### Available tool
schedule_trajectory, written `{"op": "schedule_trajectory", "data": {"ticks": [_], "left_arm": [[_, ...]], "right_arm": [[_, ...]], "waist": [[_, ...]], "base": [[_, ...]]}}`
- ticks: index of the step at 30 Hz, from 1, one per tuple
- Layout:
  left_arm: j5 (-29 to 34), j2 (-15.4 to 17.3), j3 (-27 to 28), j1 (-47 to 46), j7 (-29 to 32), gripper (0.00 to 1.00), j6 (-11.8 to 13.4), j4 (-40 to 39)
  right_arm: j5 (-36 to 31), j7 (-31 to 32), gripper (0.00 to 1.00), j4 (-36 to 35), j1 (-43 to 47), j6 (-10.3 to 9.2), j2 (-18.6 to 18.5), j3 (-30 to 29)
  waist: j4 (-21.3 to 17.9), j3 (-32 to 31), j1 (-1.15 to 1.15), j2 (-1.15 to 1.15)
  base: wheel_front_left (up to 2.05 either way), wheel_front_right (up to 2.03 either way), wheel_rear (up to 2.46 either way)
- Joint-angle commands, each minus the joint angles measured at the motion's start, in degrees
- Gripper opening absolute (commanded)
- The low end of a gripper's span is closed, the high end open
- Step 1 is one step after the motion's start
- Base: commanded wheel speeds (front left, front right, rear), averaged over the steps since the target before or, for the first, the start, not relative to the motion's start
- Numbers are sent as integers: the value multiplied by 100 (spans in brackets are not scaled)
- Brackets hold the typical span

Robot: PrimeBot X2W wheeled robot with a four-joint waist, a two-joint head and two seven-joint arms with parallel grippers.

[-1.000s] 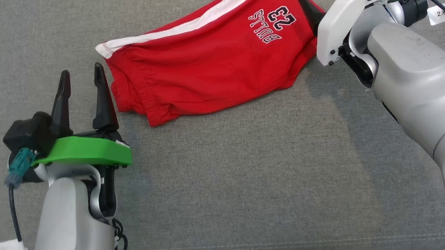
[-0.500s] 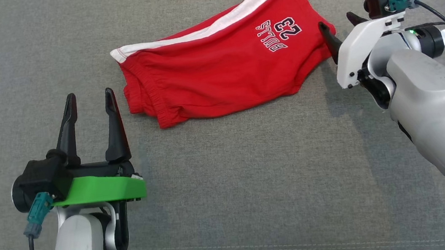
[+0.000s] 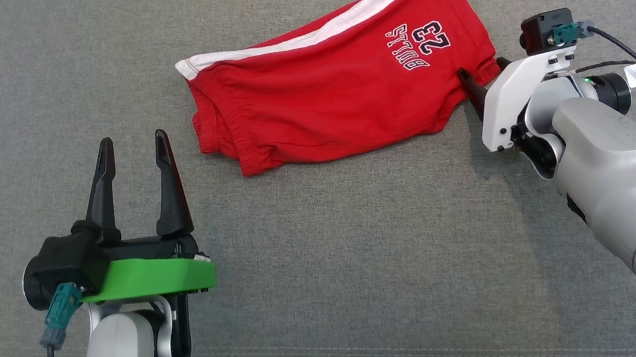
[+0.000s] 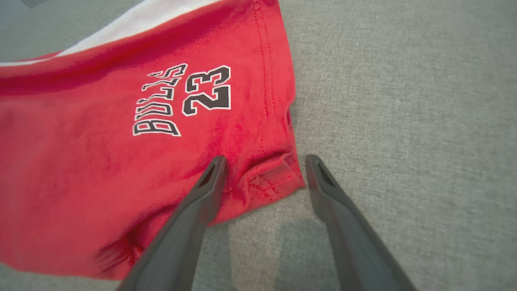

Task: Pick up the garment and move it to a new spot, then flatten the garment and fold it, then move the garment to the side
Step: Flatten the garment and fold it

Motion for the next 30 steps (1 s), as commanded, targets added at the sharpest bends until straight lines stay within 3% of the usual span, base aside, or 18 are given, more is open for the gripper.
{"op": "schedule_trajectory", "data": {"ticks": [1, 3, 5, 7, 30], "left_arm": [[-7, 7, -9, 77, -17, 100, 15, 4], [-18, 7, -26, 66, -17, 100, 12, 17], [-15, 7, -41, 48, -17, 100, 13, 27], [-12, 7, -49, 35, -17, 100, 10, 35], [132, 7, 165, 561, -17, 100, -30, 241]], "right_arm": [[31, 28, 100, 25, 90, -11, -13, 10], [55, 46, 96, 28, 133, -11, 33, 28], [64, 48, 44, 28, 134, -10, 54, 44], [69, -60, 0, -30, 120, -10, 44, 71], [658, -726, 0, -947, 1185, -10, -22, 503]], "waist": [[1, -7, 0, 0], [4, -11, 0, 0], [5, -14, 0, 0], [7, -19, 0, 0], [-480, -833, 0, 0]], "base": [[0, 0, 0], [0, 0, 0], [0, 0, 0], [0, 0, 0], [0, 0, 0]]}}
